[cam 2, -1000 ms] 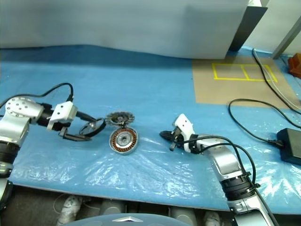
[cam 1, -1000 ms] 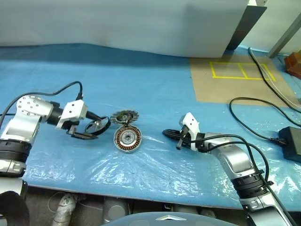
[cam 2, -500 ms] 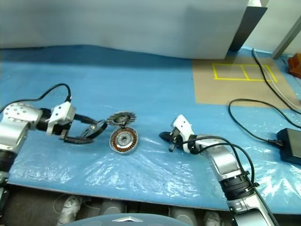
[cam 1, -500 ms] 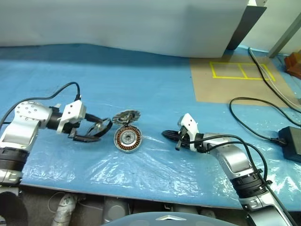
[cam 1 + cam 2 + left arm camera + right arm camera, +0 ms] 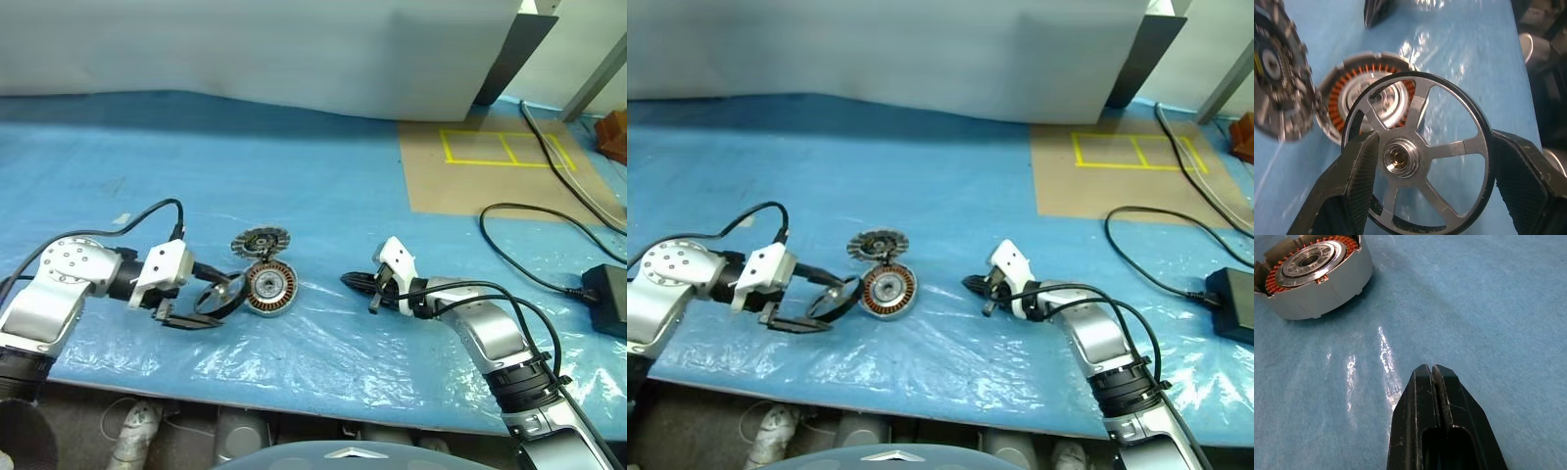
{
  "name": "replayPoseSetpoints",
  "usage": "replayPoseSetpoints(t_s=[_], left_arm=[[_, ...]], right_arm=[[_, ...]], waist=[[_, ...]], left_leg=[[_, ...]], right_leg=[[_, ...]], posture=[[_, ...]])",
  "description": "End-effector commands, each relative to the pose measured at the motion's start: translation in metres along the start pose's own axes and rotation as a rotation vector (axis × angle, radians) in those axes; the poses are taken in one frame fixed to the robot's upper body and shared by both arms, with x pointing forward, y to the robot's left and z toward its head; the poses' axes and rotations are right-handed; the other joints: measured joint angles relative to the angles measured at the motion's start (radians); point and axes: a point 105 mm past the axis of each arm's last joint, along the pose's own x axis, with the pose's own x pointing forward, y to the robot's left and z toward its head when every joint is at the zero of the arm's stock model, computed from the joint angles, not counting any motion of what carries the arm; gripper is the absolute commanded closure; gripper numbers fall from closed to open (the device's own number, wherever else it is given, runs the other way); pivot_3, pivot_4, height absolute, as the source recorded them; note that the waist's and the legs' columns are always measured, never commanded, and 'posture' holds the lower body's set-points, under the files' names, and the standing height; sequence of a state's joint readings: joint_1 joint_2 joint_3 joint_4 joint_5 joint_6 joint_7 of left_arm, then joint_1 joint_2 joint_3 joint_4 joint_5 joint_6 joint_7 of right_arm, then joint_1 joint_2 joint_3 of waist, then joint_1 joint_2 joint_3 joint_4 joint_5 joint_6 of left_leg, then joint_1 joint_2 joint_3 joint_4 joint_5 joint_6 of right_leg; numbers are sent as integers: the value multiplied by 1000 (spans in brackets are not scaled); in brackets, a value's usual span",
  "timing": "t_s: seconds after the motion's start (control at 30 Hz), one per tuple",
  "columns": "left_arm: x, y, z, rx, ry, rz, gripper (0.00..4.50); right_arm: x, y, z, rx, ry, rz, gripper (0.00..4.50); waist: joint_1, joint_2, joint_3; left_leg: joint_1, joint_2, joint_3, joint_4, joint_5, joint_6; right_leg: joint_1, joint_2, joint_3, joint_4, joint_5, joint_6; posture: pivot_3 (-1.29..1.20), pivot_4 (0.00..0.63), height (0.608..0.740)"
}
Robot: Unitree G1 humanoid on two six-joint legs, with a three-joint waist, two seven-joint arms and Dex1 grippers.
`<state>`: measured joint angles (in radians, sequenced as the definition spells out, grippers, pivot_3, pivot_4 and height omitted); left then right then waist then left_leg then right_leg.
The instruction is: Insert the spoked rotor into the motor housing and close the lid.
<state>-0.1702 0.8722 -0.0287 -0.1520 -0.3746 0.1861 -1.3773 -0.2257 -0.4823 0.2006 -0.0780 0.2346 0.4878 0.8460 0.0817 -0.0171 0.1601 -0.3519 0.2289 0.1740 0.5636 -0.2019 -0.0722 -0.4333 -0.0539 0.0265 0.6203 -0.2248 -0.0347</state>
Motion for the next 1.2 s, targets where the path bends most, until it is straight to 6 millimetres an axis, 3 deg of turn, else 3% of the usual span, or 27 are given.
replayPoseSetpoints(t_s=[0.03, 0.23, 0.43, 0.63, 1.0, 1.2], left_arm=[[7, 1, 10, 11, -68, 74, 1349], [18, 17, 12, 35, -138, 238, 1349], [21, 14, 14, 36, -126, 226, 1349], [22, 11, 34, -15, -202, 184, 1349], [25, 18, 20, 3, -152, 236, 1349], [35, 14, 25, -6, -179, 217, 1349]], right_arm=[[-1, 0, 6, -21, -18, 1, 4500], [-1, 2, 4, -24, -5, 6, 4500], [-2, 2, 2, -26, 1, 5, 4500], [-1, 2, 1, -29, 6, 5, 4500], [0, 3, -3, -28, 13, 3, 4500], [1, 3, -3, -34, 15, 6, 4500]], waist=[[-7, 0, 0], [-11, 0, 0], [-13, 0, 0], [-13, 0, 0], [-13, 0, 0], [-13, 0, 0]], left_leg=[[0, 0, 0, 0, 0, 0], [1, -1, 0, 1, 0, 0], [1, 0, 0, 1, 0, 0], [1, 0, 0, 2, 0, 0], [1, 0, 0, 1, 0, 0], [1, 0, 0, 2, 0, 0]], right_leg=[[0, 0, 0, 0, 0, 0], [1, 0, 0, 0, 0, 0], [2, 0, 0, 0, 0, 0], [2, 0, 0, 0, 0, 0], [2, 0, 0, 0, 0, 0], [2, 0, 0, 0, 0, 0]], posture=[[0, 150, 740], [0, 150, 740], [0, 150, 740], [0, 150, 740], [0, 150, 740], [0, 150, 740]])
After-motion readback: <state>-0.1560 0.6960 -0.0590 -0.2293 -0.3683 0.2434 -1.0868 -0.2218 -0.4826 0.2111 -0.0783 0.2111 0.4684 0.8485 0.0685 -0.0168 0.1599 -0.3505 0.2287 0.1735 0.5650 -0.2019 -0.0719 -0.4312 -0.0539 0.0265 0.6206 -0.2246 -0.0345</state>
